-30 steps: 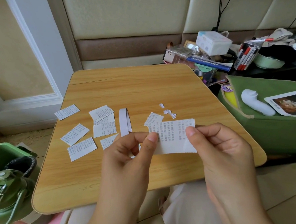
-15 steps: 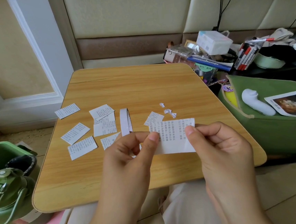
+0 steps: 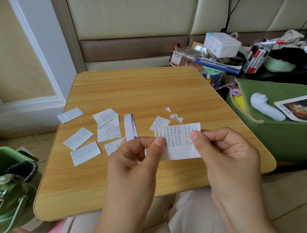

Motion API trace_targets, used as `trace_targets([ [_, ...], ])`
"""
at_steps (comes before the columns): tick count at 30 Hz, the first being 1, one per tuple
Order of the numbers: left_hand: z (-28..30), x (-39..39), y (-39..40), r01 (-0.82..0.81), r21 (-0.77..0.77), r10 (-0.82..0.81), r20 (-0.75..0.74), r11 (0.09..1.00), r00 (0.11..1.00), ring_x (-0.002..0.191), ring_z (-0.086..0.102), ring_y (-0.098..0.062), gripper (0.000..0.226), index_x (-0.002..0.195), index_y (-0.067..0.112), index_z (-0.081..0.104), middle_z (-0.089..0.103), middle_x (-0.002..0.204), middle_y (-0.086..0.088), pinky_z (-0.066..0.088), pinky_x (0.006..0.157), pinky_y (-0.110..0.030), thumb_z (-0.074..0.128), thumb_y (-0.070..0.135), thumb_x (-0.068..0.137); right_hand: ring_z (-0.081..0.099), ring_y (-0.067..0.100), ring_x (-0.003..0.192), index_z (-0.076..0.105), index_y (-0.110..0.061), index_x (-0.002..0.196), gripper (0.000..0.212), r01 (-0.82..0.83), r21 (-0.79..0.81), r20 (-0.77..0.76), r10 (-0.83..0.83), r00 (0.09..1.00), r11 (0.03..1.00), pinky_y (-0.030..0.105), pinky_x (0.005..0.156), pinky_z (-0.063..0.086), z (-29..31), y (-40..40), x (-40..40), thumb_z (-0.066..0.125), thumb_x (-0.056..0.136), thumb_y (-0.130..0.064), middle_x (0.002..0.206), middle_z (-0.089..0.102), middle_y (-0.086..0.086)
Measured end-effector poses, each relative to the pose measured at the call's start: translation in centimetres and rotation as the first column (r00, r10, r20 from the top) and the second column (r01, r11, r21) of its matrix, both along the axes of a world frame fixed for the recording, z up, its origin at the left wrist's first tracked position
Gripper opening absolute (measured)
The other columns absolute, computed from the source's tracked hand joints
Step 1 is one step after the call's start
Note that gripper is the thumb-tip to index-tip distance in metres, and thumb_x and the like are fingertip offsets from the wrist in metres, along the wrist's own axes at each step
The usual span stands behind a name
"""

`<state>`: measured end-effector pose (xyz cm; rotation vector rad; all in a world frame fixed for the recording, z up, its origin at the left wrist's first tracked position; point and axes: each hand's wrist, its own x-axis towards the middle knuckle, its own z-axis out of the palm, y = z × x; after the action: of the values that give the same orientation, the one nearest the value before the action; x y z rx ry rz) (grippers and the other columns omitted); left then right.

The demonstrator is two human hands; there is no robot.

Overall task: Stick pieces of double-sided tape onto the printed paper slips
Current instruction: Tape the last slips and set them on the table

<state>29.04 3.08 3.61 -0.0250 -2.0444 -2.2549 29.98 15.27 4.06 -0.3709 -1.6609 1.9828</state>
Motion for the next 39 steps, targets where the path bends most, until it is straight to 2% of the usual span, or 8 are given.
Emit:
trace_targets([
  [3, 0.1, 0.0, 0.0, 0.002, 0.012, -0.002, 0.004, 1.000, 1.000, 0.063, 0.045, -0.011, 0.022, 0.069, 0.018, 0.072, 0.059, 0.068, -0.019, 0.034, 0.052, -0.011, 0.063, 0.038, 0.072, 0.067, 0.010, 0.066, 0.064, -0.015, 0.058, 0.020, 0.002, 0.014, 0.002, -0.002, 1.000, 1.000, 0.016, 0.064, 0.051, -0.1, 0.0, 0.0, 0.073, 0.074, -0.006, 0.069, 0.073, 0.002],
  [18, -0.4, -0.4, 0.0, -0.010, 0.000, 0.010, 0.010, 1.000, 1.000, 0.066, 0.045, -0.017, 0.016, 0.071, 0.015, 0.072, 0.058, 0.079, -0.030, 0.033, 0.053, -0.014, 0.066, 0.025, 0.082, 0.066, 0.007, 0.064, 0.063, -0.014, 0.062, 0.016, 0.012, 0.029, -0.005, -0.012, 1.000, 1.000, 0.014, 0.062, 0.050, -0.1, -0.1, -0.1, 0.073, 0.073, -0.009, 0.066, 0.072, 0.000],
  [26, -0.4, -0.4, 0.1, -0.016, 0.051, 0.015, 0.014, 0.999, 1.000, 0.063, 0.045, -0.011, 0.018, 0.069, 0.017, 0.072, 0.058, 0.064, -0.016, 0.034, 0.052, -0.011, 0.064, 0.032, 0.077, 0.068, 0.009, 0.067, 0.063, -0.012, 0.066, 0.017, 0.006, 0.024, -0.007, -0.005, 1.000, 1.000, 0.016, 0.064, 0.051, -0.1, -0.2, -0.1, 0.072, 0.062, -0.026, 0.069, 0.073, 0.002],
  [29, -0.5, -0.4, 0.3, -0.015, 0.088, 0.013, 0.023, 0.996, 1.000, 0.066, 0.048, -0.013, 0.024, 0.069, 0.014, 0.072, 0.062, 0.069, -0.019, 0.036, 0.055, -0.011, 0.064, 0.036, 0.073, 0.068, 0.009, 0.070, 0.062, -0.013, 0.081, 0.026, -0.043, -0.020, 0.002, 0.043, 0.999, 0.999, 0.016, 0.065, 0.051, -0.2, 0.0, -0.1, 0.072, 0.062, -0.027, 0.073, 0.074, 0.003],
  [32, -0.7, -0.5, 0.4, -0.022, 0.148, 0.017, 0.032, 0.989, 0.999, 0.067, 0.052, -0.012, 0.024, 0.067, 0.011, 0.072, 0.068, 0.074, -0.017, 0.039, 0.057, -0.010, 0.064, 0.033, 0.073, 0.069, 0.004, 0.072, 0.060, -0.011, 0.099, 0.041, -0.204, -0.078, 0.073, 0.209, 0.975, 0.976, 0.013, 0.063, 0.050, -0.5, 0.0, -0.1, 0.079, 0.064, -0.023, 0.082, 0.075, 0.001],
  [34, -0.9, -0.4, 0.4, -0.014, 0.157, 0.009, 0.034, 0.987, 0.999, 0.069, 0.054, -0.013, 0.023, 0.069, 0.012, 0.073, 0.069, 0.076, -0.016, 0.041, 0.061, -0.011, 0.065, 0.033, 0.074, 0.065, 0.002, 0.068, 0.070, -0.009, 0.090, 0.029, -0.285, -0.049, 0.123, 0.288, 0.950, 0.957, 0.015, 0.062, 0.049, -0.8, 0.0, -0.1, 0.078, 0.067, -0.024, 0.082, 0.075, 0.000],
  [37, -1.7, -0.2, 0.3, 0.018, 0.091, -0.021, 0.032, 0.996, 0.999, 0.078, 0.056, -0.033, 0.021, 0.076, 0.022, 0.076, 0.066, 0.086, -0.024, 0.042, 0.077, -0.025, 0.074, 0.043, 0.074, 0.061, 0.004, 0.063, 0.073, -0.011, 0.081, 0.014, -0.274, -0.002, 0.121, 0.272, 0.955, 0.962, 0.017, 0.062, 0.048, -1.0, 0.0, -0.1, 0.076, 0.076, -0.024, 0.077, 0.074, 0.001],
  [39, -2.3, -0.3, -0.1, 0.000, 0.007, 0.000, 0.042, 1.000, 0.999, 0.067, 0.047, -0.024, 0.022, 0.081, 0.037, 0.075, 0.055, 0.071, -0.024, 0.039, 0.081, -0.028, 0.074, 0.053, 0.066, 0.067, 0.005, 0.067, 0.070, -0.013, 0.080, 0.003, -0.264, 0.067, 0.107, 0.256, 0.961, 0.962, 0.016, 0.062, 0.050, -0.5, 0.5, -0.4, 0.070, 0.083, -0.012, 0.078, 0.075, -0.001],
])
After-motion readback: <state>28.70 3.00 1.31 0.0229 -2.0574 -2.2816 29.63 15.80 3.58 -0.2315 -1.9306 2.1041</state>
